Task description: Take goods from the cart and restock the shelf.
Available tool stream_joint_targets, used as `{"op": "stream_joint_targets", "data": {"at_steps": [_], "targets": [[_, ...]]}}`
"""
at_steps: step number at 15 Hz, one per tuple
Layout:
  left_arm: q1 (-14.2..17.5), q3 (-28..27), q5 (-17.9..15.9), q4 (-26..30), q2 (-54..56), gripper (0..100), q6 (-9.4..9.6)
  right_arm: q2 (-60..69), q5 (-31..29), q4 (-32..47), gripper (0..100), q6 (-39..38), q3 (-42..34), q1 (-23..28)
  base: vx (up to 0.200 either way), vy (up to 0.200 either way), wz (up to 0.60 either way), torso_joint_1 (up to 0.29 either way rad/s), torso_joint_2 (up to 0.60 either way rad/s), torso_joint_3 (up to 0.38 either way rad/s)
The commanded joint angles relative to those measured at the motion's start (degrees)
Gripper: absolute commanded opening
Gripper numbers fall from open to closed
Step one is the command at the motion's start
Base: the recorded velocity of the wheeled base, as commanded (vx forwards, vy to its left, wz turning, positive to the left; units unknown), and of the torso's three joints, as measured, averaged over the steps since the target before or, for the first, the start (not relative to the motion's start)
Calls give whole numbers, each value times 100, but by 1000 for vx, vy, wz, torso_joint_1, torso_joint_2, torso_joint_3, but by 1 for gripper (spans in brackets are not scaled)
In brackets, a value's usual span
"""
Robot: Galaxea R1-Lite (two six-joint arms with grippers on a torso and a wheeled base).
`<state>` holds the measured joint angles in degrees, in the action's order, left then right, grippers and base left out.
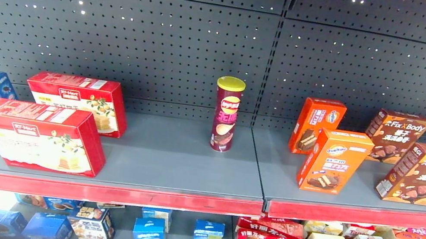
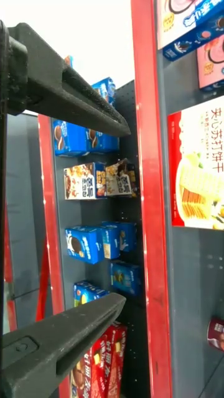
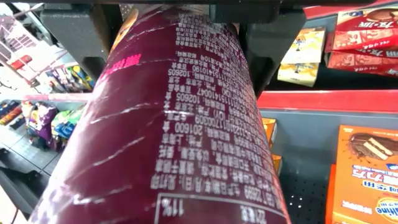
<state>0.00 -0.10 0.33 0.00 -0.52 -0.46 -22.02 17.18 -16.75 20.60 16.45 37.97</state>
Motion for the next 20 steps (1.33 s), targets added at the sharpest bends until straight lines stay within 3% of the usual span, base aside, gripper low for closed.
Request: {"op": "stream_joint_targets", "data": {"at_steps": [1, 5, 13, 18, 20], "targets": [[0, 1, 2, 0, 0, 100, -6, -4, 5, -4, 0, 5, -10, 0, 0, 0, 0, 0, 0, 0], [0, 1, -7, 0, 0, 100, 20, 31, -4, 5, 0, 5, -27, 0, 0, 0, 450, 1, 3, -1], [0, 1, -15, 0, 0, 100, 29, 75, -4, -4, 0, 5, -89, 0, 0, 0, 0, 0, 0, 0], [0, 1, -15, 0, 0, 100, 20, 101, 5, -4, 0, 5, -89, 0, 200, 0, 0, -2, 0, 5], [0, 1, -7, 0, 0, 100, 29, 136, -4, -4, 0, 5, -133, 0, 0, 0, 0, 0, 0, 0]]}}
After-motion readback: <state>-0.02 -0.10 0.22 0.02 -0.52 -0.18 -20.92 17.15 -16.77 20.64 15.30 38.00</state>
